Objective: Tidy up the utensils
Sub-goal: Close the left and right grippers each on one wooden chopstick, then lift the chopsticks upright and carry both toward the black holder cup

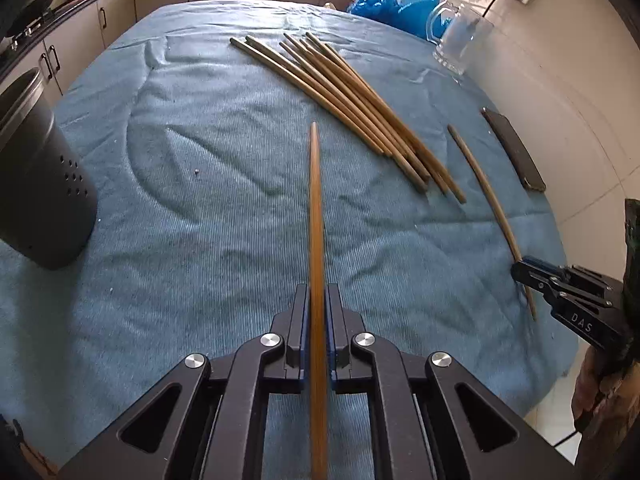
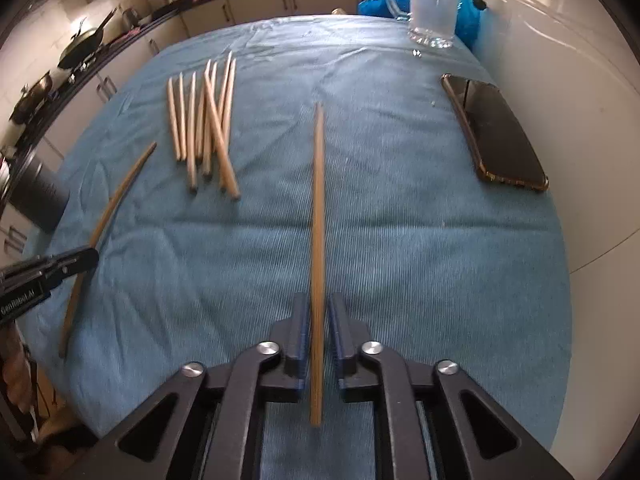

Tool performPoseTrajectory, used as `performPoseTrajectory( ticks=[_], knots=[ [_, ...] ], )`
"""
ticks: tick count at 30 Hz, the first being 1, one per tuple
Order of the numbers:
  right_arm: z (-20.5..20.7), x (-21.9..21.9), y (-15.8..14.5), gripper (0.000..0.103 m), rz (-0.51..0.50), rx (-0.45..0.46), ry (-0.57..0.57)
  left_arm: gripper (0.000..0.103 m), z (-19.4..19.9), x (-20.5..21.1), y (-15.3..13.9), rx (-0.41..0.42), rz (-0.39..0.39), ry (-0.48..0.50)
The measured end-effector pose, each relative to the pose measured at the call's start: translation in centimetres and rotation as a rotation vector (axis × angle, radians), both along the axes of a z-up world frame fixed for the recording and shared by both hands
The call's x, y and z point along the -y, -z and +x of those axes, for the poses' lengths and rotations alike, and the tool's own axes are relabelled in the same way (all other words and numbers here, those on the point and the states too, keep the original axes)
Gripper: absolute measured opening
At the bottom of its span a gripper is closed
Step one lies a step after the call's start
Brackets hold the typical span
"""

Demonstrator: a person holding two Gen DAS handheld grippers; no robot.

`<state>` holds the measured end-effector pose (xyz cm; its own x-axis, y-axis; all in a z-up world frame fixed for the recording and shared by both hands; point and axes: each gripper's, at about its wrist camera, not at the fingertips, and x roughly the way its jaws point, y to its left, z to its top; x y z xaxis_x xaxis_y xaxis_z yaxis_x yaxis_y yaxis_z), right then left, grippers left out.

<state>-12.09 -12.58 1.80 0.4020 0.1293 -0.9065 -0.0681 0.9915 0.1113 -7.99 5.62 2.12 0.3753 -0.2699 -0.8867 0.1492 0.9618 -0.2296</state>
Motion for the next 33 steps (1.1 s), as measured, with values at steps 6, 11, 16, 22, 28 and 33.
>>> performPoseTrajectory(
  ticks=[6, 11, 16, 22, 28, 33],
  knots=[
    [2.1, 0.3, 0.2, 0.044, -0.028, 0.01, 0.012, 0.014, 1.2, -0.4, -1.0, 0.017, 0.033, -0.029],
    [5.4, 0.3, 0.3, 0.044, -0.034, 0.004, 0.035, 0.018, 3.5, 0.6, -0.9, 0.021, 0.074, -0.015],
    [8.5, 0.0, 0.3, 0.044, -0.048, -0.016, 0.034, 0.02, 5.6, 2.2, -0.5, 0.008, 0.079, 0.013],
    [11.5, -0.6, 0.3, 0.044, -0.08, -0.038, 0.025, 0.024, 7.7, 3.7, 0.3, 0.017, 0.137, 0.043],
    [13.9, -1.1, 0.2, 0.04, -0.09, -0.082, 0.015, 0.024, 8.6, 4.3, 0.3, 0.027, 0.175, 0.092],
    [16.1, -1.3, 0.1, 0.031, -0.085, -0.156, 0.031, 0.024, 9.5, 4.7, 0.4, 0.016, 0.198, 0.127]
  ],
)
